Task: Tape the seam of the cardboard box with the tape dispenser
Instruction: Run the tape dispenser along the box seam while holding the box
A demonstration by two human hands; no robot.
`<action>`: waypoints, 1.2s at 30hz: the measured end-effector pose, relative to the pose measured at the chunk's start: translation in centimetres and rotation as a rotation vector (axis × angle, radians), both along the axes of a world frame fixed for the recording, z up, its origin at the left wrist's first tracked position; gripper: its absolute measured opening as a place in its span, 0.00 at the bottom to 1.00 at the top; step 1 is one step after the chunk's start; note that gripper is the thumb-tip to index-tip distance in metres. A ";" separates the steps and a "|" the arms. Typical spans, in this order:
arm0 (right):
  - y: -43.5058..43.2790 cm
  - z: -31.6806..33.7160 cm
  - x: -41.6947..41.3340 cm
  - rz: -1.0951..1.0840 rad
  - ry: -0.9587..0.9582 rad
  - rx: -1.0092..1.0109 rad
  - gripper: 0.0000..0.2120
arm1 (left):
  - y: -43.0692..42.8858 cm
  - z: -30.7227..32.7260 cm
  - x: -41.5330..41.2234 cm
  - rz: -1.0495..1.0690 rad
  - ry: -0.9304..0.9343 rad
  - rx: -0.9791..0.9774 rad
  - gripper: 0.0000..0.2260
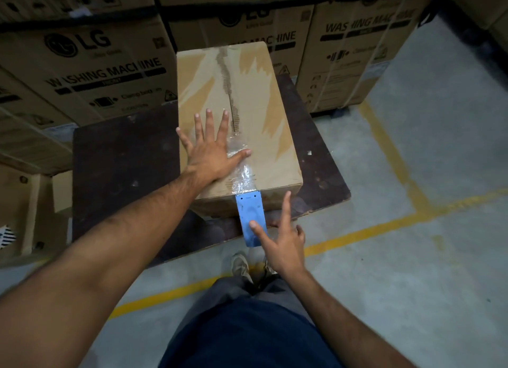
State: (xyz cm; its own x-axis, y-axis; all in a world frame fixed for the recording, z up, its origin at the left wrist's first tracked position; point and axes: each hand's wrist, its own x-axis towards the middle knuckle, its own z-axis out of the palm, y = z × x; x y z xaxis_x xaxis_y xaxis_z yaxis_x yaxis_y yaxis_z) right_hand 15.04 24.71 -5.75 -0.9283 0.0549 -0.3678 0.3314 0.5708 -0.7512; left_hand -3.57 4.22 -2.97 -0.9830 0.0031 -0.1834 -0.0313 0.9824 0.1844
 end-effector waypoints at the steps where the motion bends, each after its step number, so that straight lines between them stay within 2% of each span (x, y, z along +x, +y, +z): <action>1: -0.2 -0.4 -0.1 0.017 0.009 0.015 0.53 | 0.0 -0.2 -0.1 0.011 0.006 -0.004 0.50; 6: -1.6 -2.6 -0.6 0.059 0.035 0.043 0.52 | -0.1 -0.6 0.0 0.040 0.098 0.025 0.50; 9: -1.9 -2.9 -0.6 0.045 0.062 0.061 0.50 | -0.2 -0.6 0.7 -0.053 0.188 0.023 0.45; 12: -2.0 -3.1 -0.4 0.047 0.074 0.045 0.44 | -0.3 -0.8 1.0 -0.156 0.156 -0.003 0.36; 15: -2.6 -3.1 -0.2 0.020 0.077 0.021 0.40 | -0.7 -1.1 0.5 -0.147 0.085 -0.022 0.33; 24: -4.4 -4.4 0.6 -0.150 0.073 -0.085 0.41 | -0.8 -1.7 -1.0 -0.109 -0.001 -0.105 0.40; 31: -4.0 -2.1 3.3 -0.252 0.075 -0.122 0.29 | -0.6 -2.2 -1.2 -0.080 -0.023 -0.134 0.43; 36: -3.6 -0.7 6.1 -0.262 0.046 -0.135 0.29 | -0.6 -2.4 -1.2 -0.092 -0.012 -0.135 0.43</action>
